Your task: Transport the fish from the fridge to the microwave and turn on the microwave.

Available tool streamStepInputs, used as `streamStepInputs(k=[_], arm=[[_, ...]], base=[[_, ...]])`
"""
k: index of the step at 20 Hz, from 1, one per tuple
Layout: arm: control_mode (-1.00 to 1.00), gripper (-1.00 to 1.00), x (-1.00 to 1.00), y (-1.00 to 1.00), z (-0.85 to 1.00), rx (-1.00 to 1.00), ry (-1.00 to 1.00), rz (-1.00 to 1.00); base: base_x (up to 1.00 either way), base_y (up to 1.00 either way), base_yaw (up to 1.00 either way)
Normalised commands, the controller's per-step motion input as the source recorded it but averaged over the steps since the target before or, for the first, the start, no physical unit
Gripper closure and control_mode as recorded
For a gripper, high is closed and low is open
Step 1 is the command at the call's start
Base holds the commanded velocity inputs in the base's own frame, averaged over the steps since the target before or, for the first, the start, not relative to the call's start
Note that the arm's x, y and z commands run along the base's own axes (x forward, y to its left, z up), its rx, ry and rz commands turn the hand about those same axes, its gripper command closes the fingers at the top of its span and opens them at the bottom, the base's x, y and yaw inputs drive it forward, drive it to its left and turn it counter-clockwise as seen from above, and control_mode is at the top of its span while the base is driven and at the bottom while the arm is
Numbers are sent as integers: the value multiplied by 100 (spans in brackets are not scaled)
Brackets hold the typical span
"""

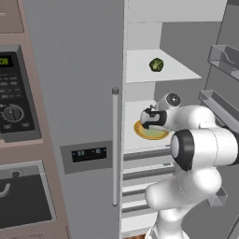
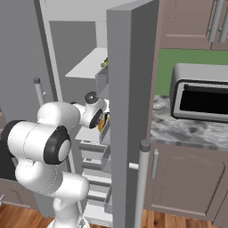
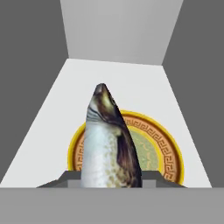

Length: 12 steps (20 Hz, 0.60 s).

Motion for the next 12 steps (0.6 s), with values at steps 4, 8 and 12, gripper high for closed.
streamStepInputs(k=[4,8,12], arm=[[-100,100,-26,4,9,0,0,0],[-100,100,-30,0,11,0,0,0],[-100,100,-28,1,17,0,0,0]], base=[[0,0,0],[0,0,0],[0,0,0]])
